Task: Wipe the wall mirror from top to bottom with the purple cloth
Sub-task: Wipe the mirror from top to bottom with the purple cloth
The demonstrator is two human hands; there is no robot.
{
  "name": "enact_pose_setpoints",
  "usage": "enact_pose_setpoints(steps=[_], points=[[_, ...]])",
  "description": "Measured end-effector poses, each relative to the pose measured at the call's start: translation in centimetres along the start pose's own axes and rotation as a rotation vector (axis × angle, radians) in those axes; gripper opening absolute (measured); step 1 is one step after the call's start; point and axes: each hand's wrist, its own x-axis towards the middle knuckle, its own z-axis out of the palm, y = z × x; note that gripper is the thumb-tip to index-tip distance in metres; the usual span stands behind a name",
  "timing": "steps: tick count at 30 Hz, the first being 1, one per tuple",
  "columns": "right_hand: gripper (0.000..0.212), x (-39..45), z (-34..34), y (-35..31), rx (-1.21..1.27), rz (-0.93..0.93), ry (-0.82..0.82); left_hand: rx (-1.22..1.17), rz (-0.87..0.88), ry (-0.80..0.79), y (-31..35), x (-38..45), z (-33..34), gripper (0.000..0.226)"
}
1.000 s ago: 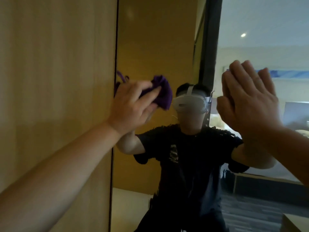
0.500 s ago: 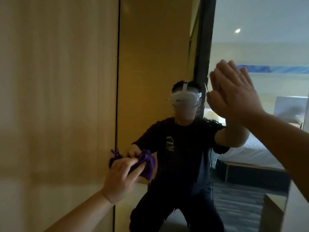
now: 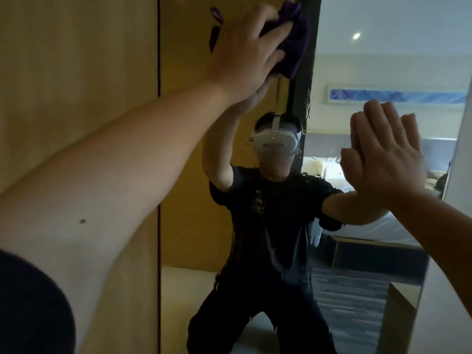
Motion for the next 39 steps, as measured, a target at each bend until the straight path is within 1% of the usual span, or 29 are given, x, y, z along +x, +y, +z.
enact_pose_setpoints(steps=[2, 4, 6, 10, 12, 14, 16, 20, 23, 25, 28, 31, 33, 35, 37, 39], points=[[0.066, 0.0, 0.1, 0.1, 0.012, -0.004, 0.007, -0.007, -0.041, -0.030, 0.6, -1.3, 0.7, 0.033], [0.066, -0.1, 0.3, 0.3, 0.014, -0.006, 0.012, -0.029, -0.024, 0.002, 2.8, -4.3, 0.7, 0.032], [0.066, -0.1, 0.5, 0.4, 0.026, -0.010, 0.021, -0.084, 0.029, 0.014, 5.8, -9.0, 0.4, 0.031], [0.065, -0.1, 0.4, 0.4, 0.068, -0.005, 0.046, -0.146, 0.040, -0.062, 12.5, -21.3, -1.7, 0.028], [0.065, -0.2, 0.4, 0.3, 0.062, -0.004, 0.044, -0.133, 0.030, -0.127, 15.5, -26.4, -2.7, 0.035], [0.063, -0.1, 0.1, 0.3, 0.082, -0.004, 0.039, -0.130, 0.001, -0.155, 17.0, -28.8, -3.0, 0.038], [0.064, -0.3, -0.4, 0.4, 0.106, 0.002, 0.044, -0.138, -0.016, -0.157, 17.0, -29.0, -3.2, 0.037], [0.067, -2.2, -1.6, 2.5, 0.045, 0.100, 0.054, -0.196, -0.005, -0.181, 16.6, -28.4, -3.7, 0.034], [0.067, -3.1, -1.5, 4.4, 0.017, 0.148, -0.026, -0.250, -0.009, -0.197, 16.1, -26.9, -4.0, 0.033], [0.066, -3.2, -1.0, 4.9, 0.014, 0.154, -0.046, -0.243, 0.003, -0.188, 14.6, -24.1, -3.4, 0.034], [0.065, -3.3, -0.5, 5.0, 0.012, 0.157, -0.021, -0.181, -0.052, -0.091, 11.5, -15.7, -1.5, 0.037], [0.065, -3.4, -0.2, 5.3, 0.008, 0.140, -0.005, -0.073, -0.087, 0.045, 8.9, -5.3, 0.1, 0.033], [0.065, -3.3, 0.0, 5.3, 0.013, 0.134, 0.013, -0.019, -0.095, 0.095, 7.9, 0.5, 0.8, 0.033], [0.064, -3.4, 0.1, 5.4, 0.011, 0.129, 0.028, 0.002, -0.128, 0.005, 7.8, 4.2, 1.4, 0.039], [0.063, -3.5, 0.1, 5.5, 0.003, 0.125, 0.030, 0.003, -0.081, -0.108, 8.0, 5.3, 2.7, 0.042], [0.062, -3.5, 0.2, 5.6, 0.003, 0.119, 0.033, -0.004, -0.027, -0.129, 8.5, 4.5, 3.3, 0.039]])
